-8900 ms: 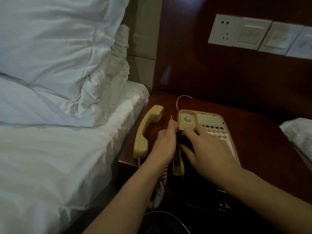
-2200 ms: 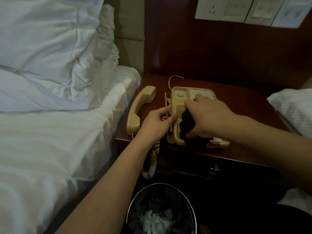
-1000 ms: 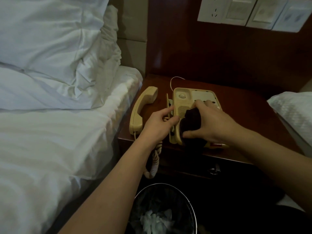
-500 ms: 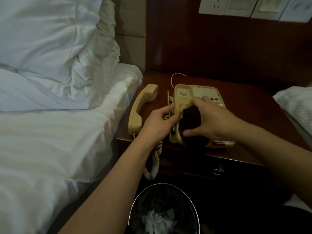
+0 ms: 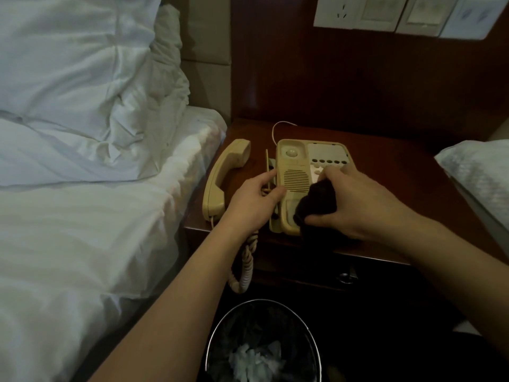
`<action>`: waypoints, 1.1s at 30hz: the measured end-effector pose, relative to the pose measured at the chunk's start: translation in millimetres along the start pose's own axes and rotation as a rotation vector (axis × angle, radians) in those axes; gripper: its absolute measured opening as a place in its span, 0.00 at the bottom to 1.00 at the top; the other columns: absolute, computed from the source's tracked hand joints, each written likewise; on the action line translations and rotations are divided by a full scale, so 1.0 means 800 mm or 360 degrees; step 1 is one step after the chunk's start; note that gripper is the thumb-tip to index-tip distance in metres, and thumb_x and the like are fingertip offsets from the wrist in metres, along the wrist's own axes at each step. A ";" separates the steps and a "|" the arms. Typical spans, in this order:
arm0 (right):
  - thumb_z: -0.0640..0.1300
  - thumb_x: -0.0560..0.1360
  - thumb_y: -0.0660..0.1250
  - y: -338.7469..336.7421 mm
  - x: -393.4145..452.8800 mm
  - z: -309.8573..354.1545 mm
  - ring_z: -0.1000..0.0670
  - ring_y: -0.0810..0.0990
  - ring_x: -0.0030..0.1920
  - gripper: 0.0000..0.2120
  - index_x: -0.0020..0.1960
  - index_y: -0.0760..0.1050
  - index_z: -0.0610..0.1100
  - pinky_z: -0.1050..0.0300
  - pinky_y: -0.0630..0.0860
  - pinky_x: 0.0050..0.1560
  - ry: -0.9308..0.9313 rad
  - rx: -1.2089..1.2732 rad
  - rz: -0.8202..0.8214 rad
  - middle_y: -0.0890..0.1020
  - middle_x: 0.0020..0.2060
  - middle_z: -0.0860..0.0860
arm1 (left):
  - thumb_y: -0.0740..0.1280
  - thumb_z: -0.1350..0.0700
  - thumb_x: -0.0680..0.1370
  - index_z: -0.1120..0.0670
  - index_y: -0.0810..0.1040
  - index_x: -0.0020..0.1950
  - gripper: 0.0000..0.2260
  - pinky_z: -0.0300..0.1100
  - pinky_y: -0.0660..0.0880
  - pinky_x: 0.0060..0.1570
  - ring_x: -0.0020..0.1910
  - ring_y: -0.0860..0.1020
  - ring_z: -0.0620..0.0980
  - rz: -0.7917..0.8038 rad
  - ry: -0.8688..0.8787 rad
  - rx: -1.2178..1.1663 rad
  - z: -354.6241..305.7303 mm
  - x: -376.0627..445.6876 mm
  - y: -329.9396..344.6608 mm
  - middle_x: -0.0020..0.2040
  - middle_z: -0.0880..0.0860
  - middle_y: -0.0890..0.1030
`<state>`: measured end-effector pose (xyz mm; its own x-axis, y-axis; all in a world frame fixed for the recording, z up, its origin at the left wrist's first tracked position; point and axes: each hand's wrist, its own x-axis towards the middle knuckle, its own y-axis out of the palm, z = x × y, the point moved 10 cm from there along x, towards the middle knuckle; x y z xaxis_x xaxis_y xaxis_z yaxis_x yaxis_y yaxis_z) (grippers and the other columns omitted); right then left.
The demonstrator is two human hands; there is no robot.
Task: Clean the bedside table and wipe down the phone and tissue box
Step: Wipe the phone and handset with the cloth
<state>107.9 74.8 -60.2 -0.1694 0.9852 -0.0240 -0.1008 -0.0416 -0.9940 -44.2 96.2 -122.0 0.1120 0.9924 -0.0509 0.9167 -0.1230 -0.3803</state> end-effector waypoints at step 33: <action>0.66 0.65 0.73 0.024 -0.031 -0.108 0.54 0.77 0.49 0.24 0.53 0.67 0.59 0.51 0.81 0.49 0.0533 0.1239 -0.0379 0.75 0.47 0.62 | 0.65 0.25 0.70 0.44 0.61 0.78 0.42 0.53 0.75 0.65 0.66 0.75 0.50 -0.0302 -0.0284 0.0495 0.005 0.015 -0.004 0.69 0.48 0.73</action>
<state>194.8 64.0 -87.7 0.2254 0.9740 0.0232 -0.7573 0.1902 -0.6247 -47.4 108.5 -125.0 -0.1414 0.9847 -0.1018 0.7519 0.0399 -0.6581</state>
